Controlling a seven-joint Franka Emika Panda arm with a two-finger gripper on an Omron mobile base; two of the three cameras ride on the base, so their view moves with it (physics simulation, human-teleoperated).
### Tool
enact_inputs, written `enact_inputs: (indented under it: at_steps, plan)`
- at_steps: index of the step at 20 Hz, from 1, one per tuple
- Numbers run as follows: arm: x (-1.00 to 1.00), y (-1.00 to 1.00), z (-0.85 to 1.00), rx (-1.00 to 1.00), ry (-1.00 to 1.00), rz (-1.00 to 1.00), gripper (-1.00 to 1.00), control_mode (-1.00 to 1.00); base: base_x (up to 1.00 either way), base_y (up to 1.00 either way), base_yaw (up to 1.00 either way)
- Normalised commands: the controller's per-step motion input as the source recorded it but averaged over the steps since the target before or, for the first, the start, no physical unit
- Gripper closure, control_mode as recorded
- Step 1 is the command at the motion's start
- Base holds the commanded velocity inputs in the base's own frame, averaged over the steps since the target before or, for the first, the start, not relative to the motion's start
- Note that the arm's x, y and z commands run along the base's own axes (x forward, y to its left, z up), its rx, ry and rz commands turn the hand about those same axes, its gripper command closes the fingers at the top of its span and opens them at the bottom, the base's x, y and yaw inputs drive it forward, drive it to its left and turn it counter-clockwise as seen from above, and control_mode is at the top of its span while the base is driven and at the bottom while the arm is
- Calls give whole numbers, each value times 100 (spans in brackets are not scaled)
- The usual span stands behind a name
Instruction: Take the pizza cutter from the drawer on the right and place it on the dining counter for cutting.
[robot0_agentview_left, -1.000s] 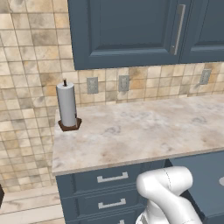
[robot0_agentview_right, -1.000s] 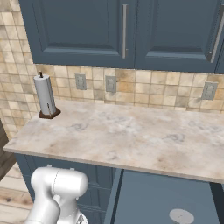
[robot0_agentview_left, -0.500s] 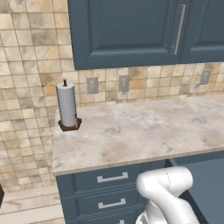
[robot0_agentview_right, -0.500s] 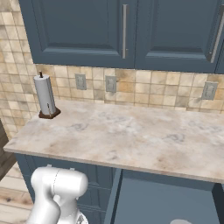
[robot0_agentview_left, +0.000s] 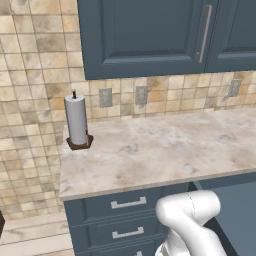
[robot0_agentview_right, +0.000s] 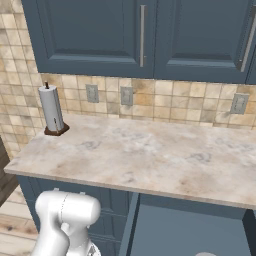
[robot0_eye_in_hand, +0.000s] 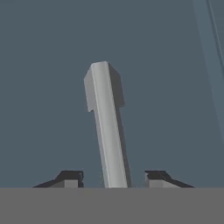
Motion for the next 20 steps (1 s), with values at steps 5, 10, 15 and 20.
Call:
enact_inputs:
  at_steps: [5,10,15,20]
  plan:
    - [-77,-22,9,0,0,0,-100,-100,0,0,0]
    - [-44,-2,61,0,0,0,-100,-100,0,0,0]
    - [-19,0,90,0,14,0,-100,-100,0,0,0]
    - [-1,0,98,0,8,0,-100,-100,0,0,0]
